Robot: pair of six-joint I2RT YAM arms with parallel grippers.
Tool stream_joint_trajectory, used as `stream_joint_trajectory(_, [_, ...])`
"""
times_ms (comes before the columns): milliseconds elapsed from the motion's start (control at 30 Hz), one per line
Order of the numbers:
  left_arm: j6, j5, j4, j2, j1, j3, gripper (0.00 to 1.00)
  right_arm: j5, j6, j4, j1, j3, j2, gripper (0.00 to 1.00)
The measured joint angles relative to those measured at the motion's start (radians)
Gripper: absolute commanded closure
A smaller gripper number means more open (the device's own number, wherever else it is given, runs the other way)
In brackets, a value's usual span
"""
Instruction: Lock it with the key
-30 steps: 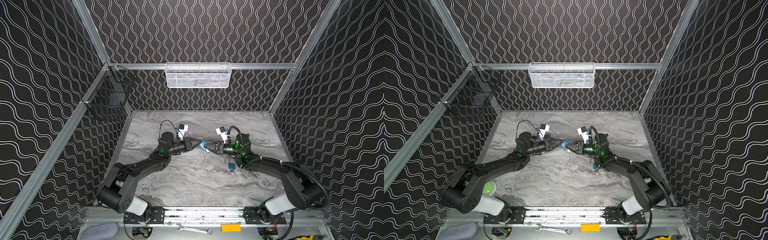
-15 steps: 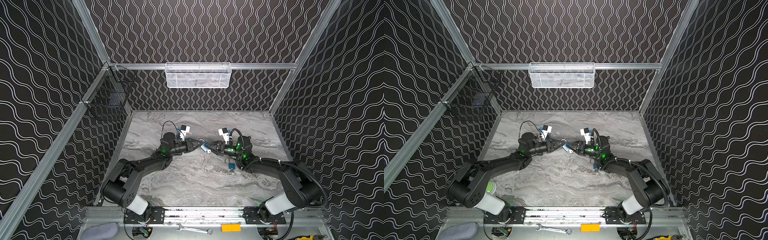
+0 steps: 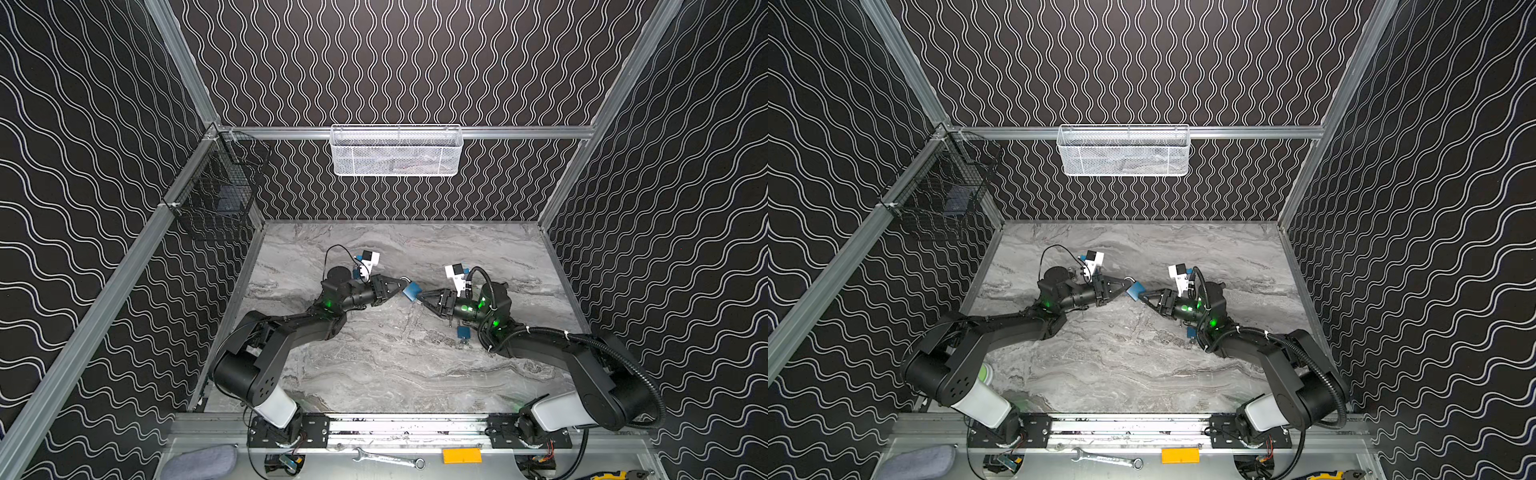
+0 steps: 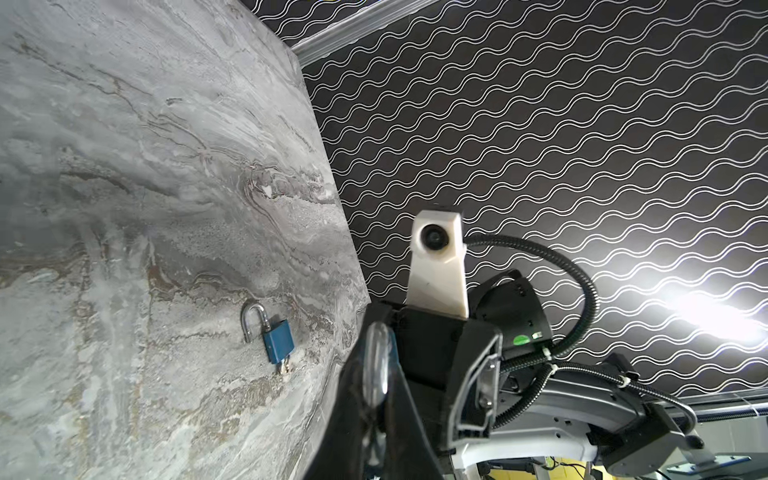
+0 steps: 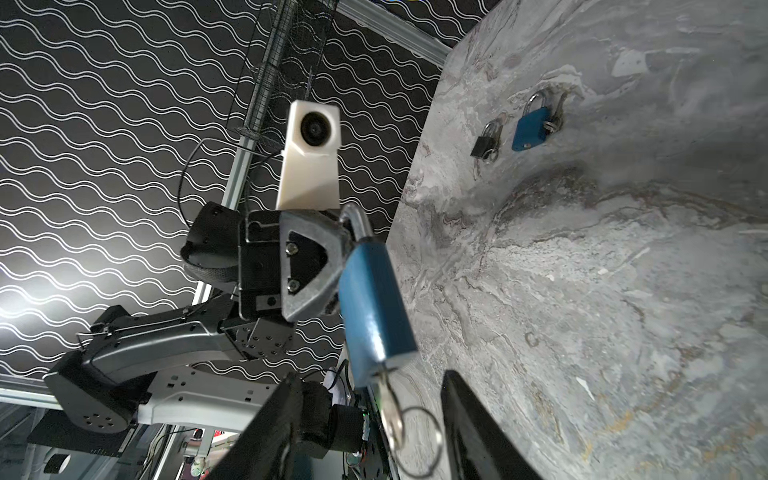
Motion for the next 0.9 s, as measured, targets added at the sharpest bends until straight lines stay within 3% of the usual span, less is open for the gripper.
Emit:
stream_joint_trajectory(200, [0.000,-0.008,-0.011,-0.020,0.000,0.000,1.00,0.002,0.023,0.056,0.000,-0.026,0.008,0.51])
stream_joint_trajectory(367, [0.000,-0.012,-0.018,-0.022,0.000,0.002,1.00,0.003,0.028,0.072,0.000,-0.025,0.005,0.64])
stream_joint_trajectory(900, [0.000,-0.033,-0.039,-0.029,0.000,0.002,1.00,0.002,0.044,0.090,0.000,-0.019,0.020,0.73])
